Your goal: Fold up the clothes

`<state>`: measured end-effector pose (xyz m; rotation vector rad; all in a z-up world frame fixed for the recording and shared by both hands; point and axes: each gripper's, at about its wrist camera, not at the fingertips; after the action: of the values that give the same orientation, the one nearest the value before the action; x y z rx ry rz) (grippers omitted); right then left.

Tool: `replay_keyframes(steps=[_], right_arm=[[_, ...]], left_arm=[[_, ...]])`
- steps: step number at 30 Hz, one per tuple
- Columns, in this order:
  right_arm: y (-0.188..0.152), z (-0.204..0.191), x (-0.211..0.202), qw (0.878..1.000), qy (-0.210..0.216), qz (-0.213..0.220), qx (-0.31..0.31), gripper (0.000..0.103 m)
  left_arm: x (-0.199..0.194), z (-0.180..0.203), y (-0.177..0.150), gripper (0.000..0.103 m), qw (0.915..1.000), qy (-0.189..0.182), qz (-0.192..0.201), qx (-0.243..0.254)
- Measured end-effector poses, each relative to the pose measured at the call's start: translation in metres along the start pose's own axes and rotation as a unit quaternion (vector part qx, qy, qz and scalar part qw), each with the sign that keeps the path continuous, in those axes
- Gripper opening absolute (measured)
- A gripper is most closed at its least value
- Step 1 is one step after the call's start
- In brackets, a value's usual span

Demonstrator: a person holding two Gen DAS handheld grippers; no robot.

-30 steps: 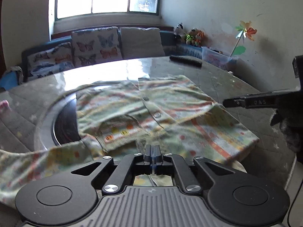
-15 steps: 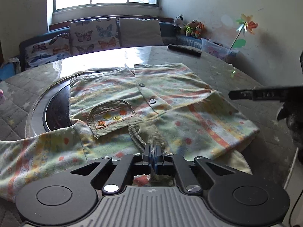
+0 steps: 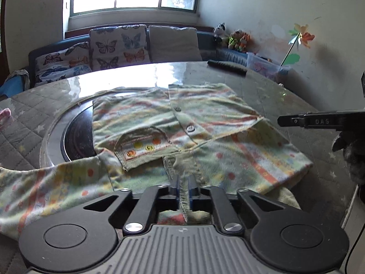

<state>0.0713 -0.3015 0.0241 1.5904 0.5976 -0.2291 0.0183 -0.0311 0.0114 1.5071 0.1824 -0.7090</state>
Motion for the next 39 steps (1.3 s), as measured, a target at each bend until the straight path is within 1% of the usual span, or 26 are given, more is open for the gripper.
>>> replay_keyframes(steps=[1,2,4,6,7,8,10,13,16,18,22,25,26,31,34,35,38,39], right_arm=[[0.000,0.000,0.000,1.000,0.000,0.000,0.001,0.021],[-0.001,0.001,-0.001,1.000,0.001,-0.001,0.002,0.021],[-0.001,0.000,-0.001,1.000,0.002,-0.001,0.001,0.021],[-0.001,-0.002,-0.001,1.000,0.004,0.000,0.000,0.021],[-0.001,-0.002,-0.001,1.000,0.005,0.000,0.000,0.021],[0.000,-0.002,-0.001,1.000,0.005,0.001,0.000,0.021],[0.000,-0.002,-0.002,1.000,0.005,0.002,-0.001,0.021],[0.002,-0.002,-0.003,1.000,0.004,0.005,-0.002,0.021],[0.004,-0.001,-0.004,1.000,0.003,0.010,-0.002,0.021],[0.006,-0.002,-0.003,1.000,0.004,0.014,-0.001,0.021],[0.006,-0.009,0.002,1.000,0.015,0.014,-0.004,0.021],[0.002,-0.016,0.012,1.000,0.025,0.006,-0.012,0.020],[-0.001,-0.019,0.018,1.000,0.024,0.003,-0.018,0.020],[-0.015,-0.024,0.035,0.999,-0.003,-0.020,-0.049,0.016],[-0.012,-0.029,0.030,0.998,-0.006,-0.016,-0.063,0.017],[-0.008,-0.032,0.027,0.998,0.002,-0.007,-0.066,0.017],[-0.004,-0.040,0.030,0.997,0.014,-0.006,-0.073,0.017],[-0.006,-0.040,0.034,0.997,0.013,-0.012,-0.073,0.017]], left_arm=[[0.002,0.000,-0.001,0.040,1.0000,0.003,-0.002,0.000],[0.005,0.001,-0.002,0.043,1.0000,0.006,-0.004,0.001],[0.010,0.001,-0.004,0.043,0.9999,0.006,-0.012,-0.001],[0.014,0.001,-0.005,0.041,0.9999,0.003,-0.017,-0.002],[0.014,0.001,-0.005,0.028,0.9999,-0.002,-0.016,-0.003],[0.014,0.001,-0.004,0.017,0.9998,-0.009,-0.016,-0.004],[0.012,0.001,-0.001,0.006,0.9999,-0.008,-0.011,-0.007],[0.001,0.003,0.006,0.005,0.9999,-0.008,0.008,-0.007],[-0.012,0.004,0.016,0.005,0.9994,-0.013,0.031,-0.006],[-0.014,0.003,0.020,0.005,0.9993,-0.008,0.036,-0.006],[-0.005,-0.002,0.016,0.005,0.9998,0.002,0.017,-0.014],[-0.003,-0.005,0.013,0.005,0.9998,-0.002,0.008,-0.017],[-0.002,-0.005,0.011,0.005,0.9999,-0.004,0.006,-0.015],[0.002,-0.011,0.004,0.007,0.9998,0.012,-0.009,-0.016],[0.001,-0.017,0.000,0.008,0.9996,0.020,-0.013,-0.018],[-0.001,-0.019,-0.001,0.008,0.9996,0.020,-0.012,-0.018],[-0.006,-0.024,-0.003,0.018,0.9994,0.027,-0.008,-0.021],[-0.009,-0.026,-0.004,0.024,0.9992,0.031,-0.007,-0.022]])
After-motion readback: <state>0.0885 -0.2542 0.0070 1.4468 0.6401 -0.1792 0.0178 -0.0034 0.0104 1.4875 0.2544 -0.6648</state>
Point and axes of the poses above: each gripper's, at about its wrist camera, not at the fingertips, and x roughly the way its jaws point, z to its right, y to its top, and after that the axes turned 9 degrees about z, right-handed
